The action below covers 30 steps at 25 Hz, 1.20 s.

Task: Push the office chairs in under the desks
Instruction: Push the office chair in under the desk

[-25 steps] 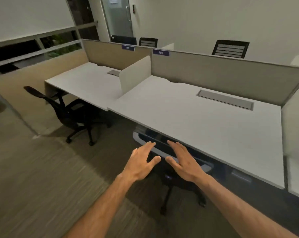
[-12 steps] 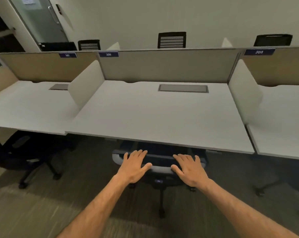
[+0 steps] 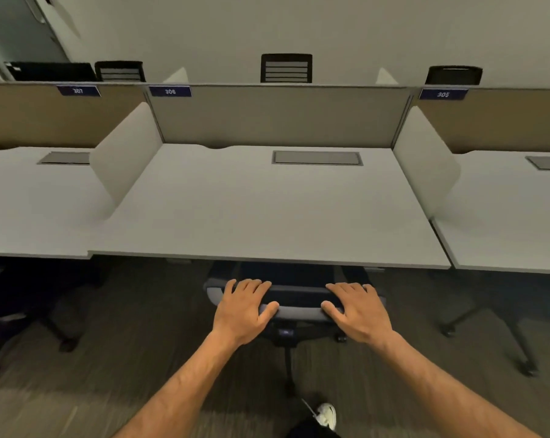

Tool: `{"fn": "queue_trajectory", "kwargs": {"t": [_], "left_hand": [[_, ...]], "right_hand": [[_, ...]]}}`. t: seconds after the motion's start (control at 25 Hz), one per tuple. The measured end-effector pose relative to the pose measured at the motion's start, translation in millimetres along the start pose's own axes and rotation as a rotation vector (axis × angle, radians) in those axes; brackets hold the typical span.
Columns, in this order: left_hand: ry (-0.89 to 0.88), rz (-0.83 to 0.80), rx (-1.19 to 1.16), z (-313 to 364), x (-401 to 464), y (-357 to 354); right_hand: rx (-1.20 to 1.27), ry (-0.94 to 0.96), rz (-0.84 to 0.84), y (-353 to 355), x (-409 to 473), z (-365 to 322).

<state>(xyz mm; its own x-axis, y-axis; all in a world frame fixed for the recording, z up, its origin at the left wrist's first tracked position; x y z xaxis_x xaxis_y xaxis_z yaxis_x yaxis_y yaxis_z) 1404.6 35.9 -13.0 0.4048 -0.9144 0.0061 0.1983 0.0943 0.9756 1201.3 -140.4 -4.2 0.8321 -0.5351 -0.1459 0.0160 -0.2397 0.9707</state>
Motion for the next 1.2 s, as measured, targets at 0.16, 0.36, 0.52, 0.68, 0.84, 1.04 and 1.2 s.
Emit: {"fn": "queue_trajectory", "kwargs": {"t": [0.16,0.36,0.52,0.68,0.84,1.04,1.2], "left_hand": [[-0.018,0.010,0.017,1.0,0.6,-0.6],[-0.044,0.026,0.009,-3.5,0.7,2.9],[-0.043,0.039,0.033,-6.6,10.4,7.5],[-0.044,0.041,0.034,-10.4,21.3,6.1],[-0.033,0.039,0.026,-18.7,41.3,9.8],[-0.027,0.046,0.023,-31.1,69.5,11.3],[-0.025,0.077,0.016,-36.4,92.0,11.8]], "right_hand": [[-0.012,-0.011,0.030,-3.2,0.7,-0.9],[0.015,-0.014,0.101,-4.0,1.1,-3.0],[0.002,-0.025,0.127,1.7,8.8,-4.5],[0.009,-0.027,0.119,3.0,18.8,-1.7],[-0.001,-0.043,0.112,7.5,39.9,-1.0],[0.021,-0.055,0.116,13.3,66.7,3.5],[0.038,-0.061,0.123,16.1,87.4,12.4]]}}
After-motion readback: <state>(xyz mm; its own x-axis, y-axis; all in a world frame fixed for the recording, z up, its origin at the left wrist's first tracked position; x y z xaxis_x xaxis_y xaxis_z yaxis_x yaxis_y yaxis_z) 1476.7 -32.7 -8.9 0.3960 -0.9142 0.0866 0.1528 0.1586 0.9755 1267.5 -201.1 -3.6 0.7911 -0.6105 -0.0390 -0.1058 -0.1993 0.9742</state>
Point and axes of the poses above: each hand's wrist, its own x-axis towards the middle knuckle, its own y-axis out of the back of the hand, z = x × y, the point moved 6 cm from there along x, towards the middle knuckle, and after that the axes turned 6 degrees about -z, right-handed, at the moved point
